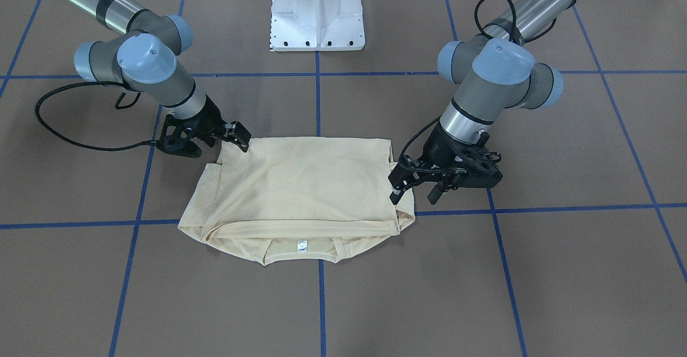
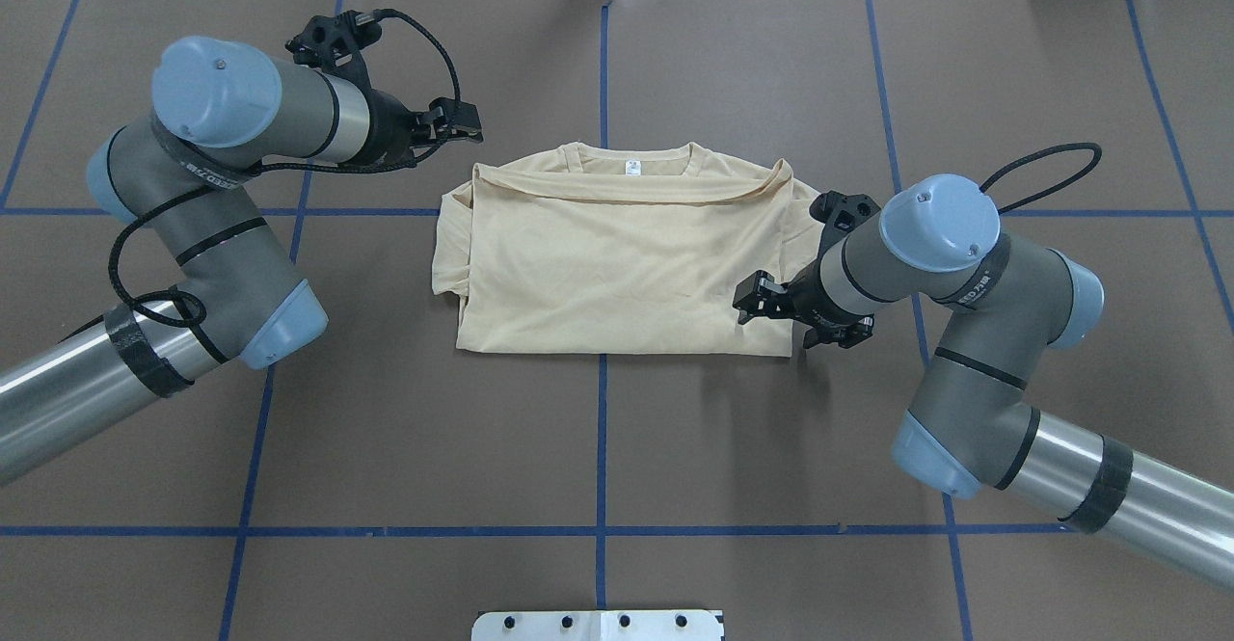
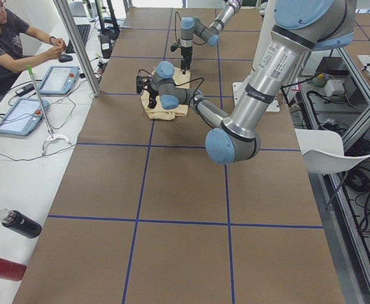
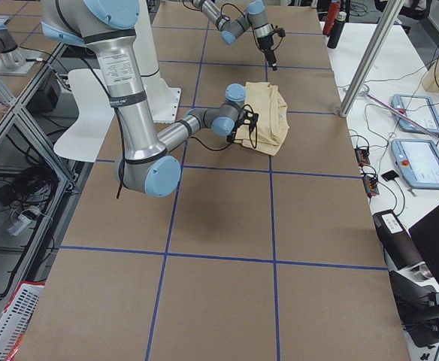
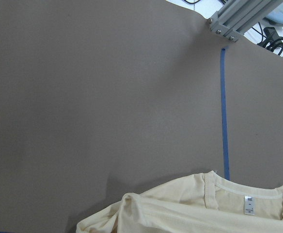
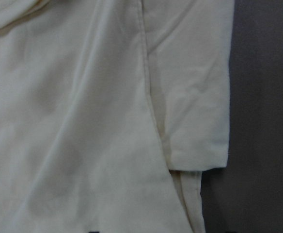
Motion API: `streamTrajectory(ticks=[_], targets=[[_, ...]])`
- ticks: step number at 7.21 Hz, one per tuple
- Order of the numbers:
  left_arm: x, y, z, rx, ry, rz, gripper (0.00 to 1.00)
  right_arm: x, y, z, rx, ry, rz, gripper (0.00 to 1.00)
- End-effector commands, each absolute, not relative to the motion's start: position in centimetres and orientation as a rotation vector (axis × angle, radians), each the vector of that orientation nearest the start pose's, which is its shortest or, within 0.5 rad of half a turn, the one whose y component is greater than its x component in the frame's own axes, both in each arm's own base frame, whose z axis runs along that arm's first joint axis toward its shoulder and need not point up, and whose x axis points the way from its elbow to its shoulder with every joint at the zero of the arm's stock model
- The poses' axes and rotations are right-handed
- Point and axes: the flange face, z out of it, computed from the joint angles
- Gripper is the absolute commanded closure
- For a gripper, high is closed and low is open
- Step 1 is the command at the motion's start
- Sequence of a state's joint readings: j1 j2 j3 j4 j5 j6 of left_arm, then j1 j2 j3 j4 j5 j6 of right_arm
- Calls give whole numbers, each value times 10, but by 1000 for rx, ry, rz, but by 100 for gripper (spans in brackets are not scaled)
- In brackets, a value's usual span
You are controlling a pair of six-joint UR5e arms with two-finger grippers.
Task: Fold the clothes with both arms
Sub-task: 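Raise the left gripper away while the right gripper moves to the folded shirt's side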
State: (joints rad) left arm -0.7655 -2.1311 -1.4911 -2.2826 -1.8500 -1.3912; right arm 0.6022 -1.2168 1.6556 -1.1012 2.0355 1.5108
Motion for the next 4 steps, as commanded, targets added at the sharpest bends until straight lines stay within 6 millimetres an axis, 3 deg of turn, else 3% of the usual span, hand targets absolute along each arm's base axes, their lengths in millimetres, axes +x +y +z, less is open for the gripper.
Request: streamTrajectory(ticks=[1, 4], targets=[[431, -561, 284, 323, 1171, -345, 0, -475, -431, 365, -128, -968, 288, 18], [430, -561, 284, 326, 1171, -347, 0, -475, -430, 366, -135, -967, 287, 18]])
